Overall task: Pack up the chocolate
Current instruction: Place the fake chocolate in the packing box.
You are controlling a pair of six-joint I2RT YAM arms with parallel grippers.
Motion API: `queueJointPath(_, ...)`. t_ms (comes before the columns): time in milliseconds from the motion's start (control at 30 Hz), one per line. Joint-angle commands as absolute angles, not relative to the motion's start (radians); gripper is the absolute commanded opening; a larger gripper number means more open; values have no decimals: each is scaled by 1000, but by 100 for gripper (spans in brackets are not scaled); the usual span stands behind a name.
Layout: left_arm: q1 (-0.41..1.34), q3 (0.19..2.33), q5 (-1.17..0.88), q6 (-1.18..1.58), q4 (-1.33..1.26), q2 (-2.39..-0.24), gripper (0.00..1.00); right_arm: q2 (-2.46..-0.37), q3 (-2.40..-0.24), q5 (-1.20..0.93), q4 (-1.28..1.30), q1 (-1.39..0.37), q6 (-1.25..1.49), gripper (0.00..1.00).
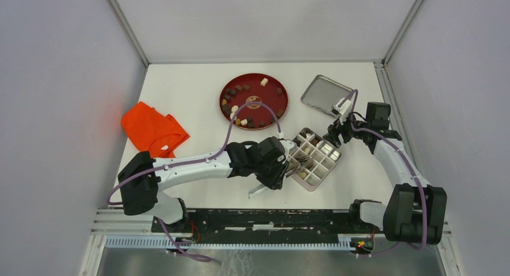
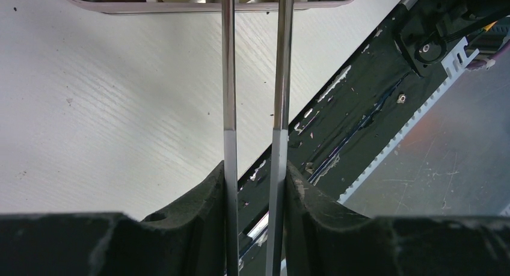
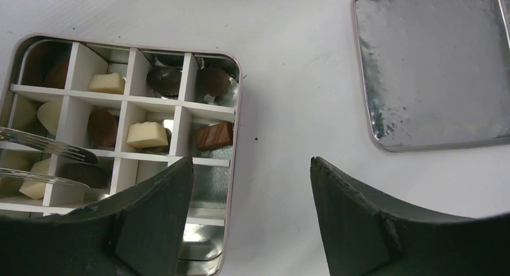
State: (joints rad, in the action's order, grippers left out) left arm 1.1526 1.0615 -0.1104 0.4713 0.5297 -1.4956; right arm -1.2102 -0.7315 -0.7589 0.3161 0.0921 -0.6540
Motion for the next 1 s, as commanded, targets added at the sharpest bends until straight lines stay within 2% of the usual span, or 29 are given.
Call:
queueJointPath(0,1158,1098,-105,445,532,-1502,40,-1203,-770,-778,312,95,-667,77)
queueJointPath(233,1157,1096,-86,456,535,-1495,42,-1201,-771,-780,314,95,-669,77)
queueJointPath(500,1157,1100,-81,501,465,-1433,32,-1206,-772,-785,314,95,-668,77)
queueJointPath(967,1144,1028,10,561,397,-1271,32,-1198,-775,-789,316,95,-666,77)
